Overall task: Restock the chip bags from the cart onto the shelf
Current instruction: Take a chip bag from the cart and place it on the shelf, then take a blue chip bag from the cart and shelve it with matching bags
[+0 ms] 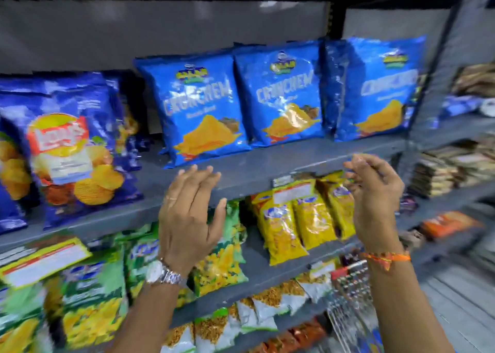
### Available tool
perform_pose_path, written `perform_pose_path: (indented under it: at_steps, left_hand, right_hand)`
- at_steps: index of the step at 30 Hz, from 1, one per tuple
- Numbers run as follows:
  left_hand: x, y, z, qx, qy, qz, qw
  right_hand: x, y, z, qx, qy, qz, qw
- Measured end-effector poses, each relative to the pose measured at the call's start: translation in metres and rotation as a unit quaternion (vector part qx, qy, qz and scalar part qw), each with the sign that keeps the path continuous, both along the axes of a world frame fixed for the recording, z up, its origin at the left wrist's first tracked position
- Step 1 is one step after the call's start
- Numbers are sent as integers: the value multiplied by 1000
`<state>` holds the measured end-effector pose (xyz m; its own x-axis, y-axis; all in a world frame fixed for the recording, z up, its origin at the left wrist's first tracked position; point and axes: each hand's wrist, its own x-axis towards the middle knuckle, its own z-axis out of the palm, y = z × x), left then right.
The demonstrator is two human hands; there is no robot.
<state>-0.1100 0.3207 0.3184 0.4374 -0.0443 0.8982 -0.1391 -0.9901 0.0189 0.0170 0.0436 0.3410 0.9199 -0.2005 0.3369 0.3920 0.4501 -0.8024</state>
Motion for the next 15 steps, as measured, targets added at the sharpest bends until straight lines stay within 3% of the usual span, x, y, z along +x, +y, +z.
perform_pose_path:
  at_steps: [4, 8, 15]
  left_hand:
    - [38, -44, -26, -6, 24, -62, 998]
    - [69, -113, -78, 12, 98, -172, 980]
    - [119, -243, -228, 20, 306, -343, 888]
  right_hand:
    - [22, -92, -79, -33, 88, -129, 987]
    - [32, -176, -179, -88, 209, -211, 951]
    - [34, -272, -362, -188, 435, -213, 854]
